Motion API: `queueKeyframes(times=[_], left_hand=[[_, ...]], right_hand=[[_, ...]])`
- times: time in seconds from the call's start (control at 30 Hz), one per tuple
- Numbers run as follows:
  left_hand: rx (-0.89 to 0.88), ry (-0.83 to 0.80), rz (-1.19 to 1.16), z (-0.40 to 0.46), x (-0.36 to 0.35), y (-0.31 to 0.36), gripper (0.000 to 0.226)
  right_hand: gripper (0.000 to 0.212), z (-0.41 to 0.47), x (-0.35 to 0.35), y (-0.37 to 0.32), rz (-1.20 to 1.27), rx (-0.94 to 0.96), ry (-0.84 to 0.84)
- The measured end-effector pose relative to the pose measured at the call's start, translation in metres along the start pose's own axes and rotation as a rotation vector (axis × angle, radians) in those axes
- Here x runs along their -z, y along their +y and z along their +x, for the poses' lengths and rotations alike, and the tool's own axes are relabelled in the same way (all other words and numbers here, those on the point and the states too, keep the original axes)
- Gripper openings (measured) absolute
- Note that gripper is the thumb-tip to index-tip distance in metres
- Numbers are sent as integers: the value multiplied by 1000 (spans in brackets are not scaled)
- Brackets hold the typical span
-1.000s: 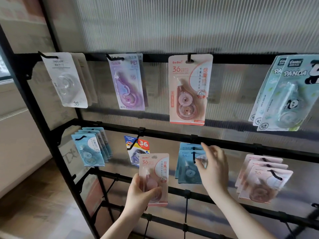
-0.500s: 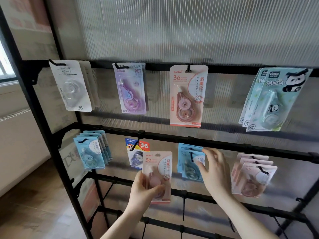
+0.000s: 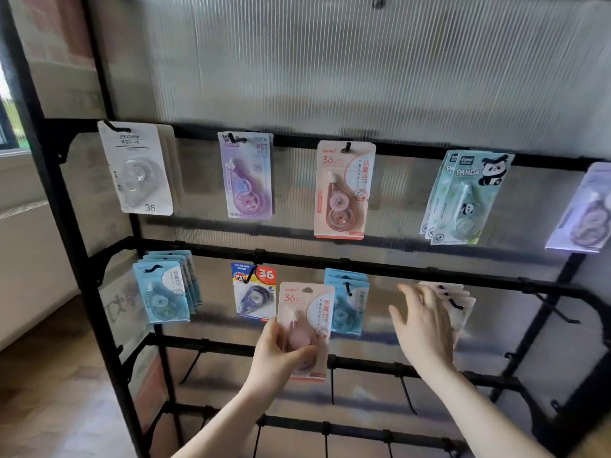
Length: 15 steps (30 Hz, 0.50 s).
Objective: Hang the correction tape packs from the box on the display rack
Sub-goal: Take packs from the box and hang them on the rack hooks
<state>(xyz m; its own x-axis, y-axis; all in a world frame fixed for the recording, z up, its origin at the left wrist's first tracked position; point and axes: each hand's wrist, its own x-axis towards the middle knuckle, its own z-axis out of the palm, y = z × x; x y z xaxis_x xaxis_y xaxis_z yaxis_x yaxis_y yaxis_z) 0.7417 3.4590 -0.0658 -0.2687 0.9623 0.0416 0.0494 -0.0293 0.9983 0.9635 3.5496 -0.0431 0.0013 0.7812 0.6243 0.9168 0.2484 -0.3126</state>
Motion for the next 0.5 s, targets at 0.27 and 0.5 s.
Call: queueKeyframes(times=[0.27, 0.5], left_hand=[[-32, -67, 0, -16, -30, 15, 39], [-47, -124, -36, -27, -76, 18, 37]], right_hand=[[36, -18, 47, 28, -117, -93, -74], [38, -29, 71, 82, -173, -143, -102]])
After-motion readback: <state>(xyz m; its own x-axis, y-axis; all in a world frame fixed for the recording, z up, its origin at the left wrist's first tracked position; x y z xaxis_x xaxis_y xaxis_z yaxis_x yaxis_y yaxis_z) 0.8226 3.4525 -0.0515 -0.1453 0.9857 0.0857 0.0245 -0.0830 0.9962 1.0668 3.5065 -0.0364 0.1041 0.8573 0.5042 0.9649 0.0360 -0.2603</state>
